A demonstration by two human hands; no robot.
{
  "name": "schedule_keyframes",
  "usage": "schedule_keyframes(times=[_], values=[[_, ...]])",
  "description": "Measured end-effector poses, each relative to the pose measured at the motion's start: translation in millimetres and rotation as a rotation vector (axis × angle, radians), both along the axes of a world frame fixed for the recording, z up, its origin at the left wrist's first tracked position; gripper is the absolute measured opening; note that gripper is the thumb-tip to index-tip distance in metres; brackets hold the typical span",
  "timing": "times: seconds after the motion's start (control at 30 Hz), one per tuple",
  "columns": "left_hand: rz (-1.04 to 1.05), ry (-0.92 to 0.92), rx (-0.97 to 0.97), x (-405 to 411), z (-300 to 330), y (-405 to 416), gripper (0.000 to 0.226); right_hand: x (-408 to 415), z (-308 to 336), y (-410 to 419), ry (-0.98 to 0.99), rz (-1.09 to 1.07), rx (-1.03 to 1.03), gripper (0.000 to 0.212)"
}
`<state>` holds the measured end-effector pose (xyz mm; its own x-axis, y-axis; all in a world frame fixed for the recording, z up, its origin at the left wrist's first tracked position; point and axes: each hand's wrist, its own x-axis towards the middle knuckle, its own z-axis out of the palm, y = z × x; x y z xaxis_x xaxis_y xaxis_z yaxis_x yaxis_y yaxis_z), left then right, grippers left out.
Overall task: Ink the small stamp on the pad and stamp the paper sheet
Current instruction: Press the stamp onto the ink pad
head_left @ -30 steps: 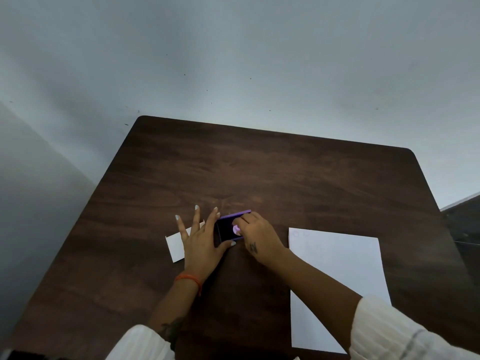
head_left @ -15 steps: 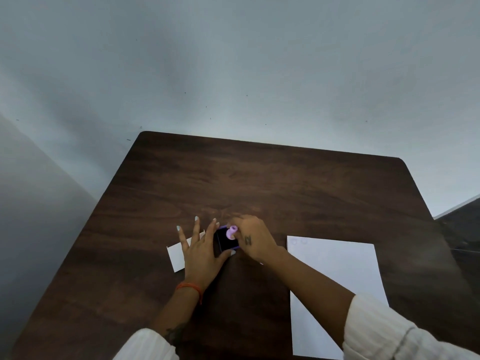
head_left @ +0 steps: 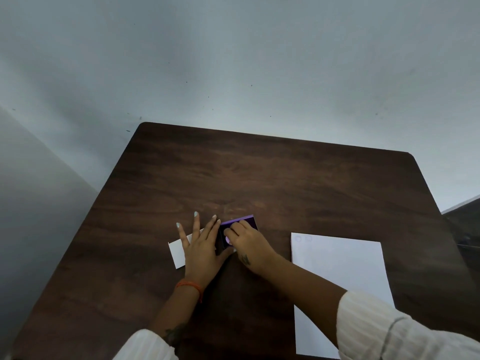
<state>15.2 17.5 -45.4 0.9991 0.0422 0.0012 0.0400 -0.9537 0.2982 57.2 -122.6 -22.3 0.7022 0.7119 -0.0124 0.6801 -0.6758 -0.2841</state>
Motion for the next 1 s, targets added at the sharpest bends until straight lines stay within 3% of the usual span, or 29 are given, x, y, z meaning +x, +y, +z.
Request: schedule_keyframes(times=[0.13, 0.27, 0.4, 0.5, 0.7, 1.0], values=[[-0.001, -0.011, 0.023, 0.2, 0.0, 0.2, 0.072, 0.1, -2.2, -3.1, -0.011, 0.036, 0.020, 0.039], [-0.012, -0.026, 0.040, -0.3, 4.1, -0.6, 0.093, 7.7, 11.1, -2.4, 0.108, -0.037, 0.086, 0.025], [0.011, -0.025, 0.019, 0.8, 2.2, -0.8, 0.077, 17.9, 24.4, 5.7, 0.239, -0.144, 0.102, 0.020], [0.014, -0.017, 0.021, 0.9, 0.2, -0.7, 0.074, 11.5, 18.6, 6.7, 0.156, -0.088, -0.019, 0.035], [0.013, 0.006, 0.064, 1.8, -1.6, -0.3, 0.073, 7.5, 9.1, 7.6, 0.060, -0.048, -0.062, 0.052], [0.019, 0.002, 0.032, 3.7, -3.4, 1.9, 0.072, 8.3, -5.6, 2.9, 0.056, -0.054, 0.045, 0.052]])
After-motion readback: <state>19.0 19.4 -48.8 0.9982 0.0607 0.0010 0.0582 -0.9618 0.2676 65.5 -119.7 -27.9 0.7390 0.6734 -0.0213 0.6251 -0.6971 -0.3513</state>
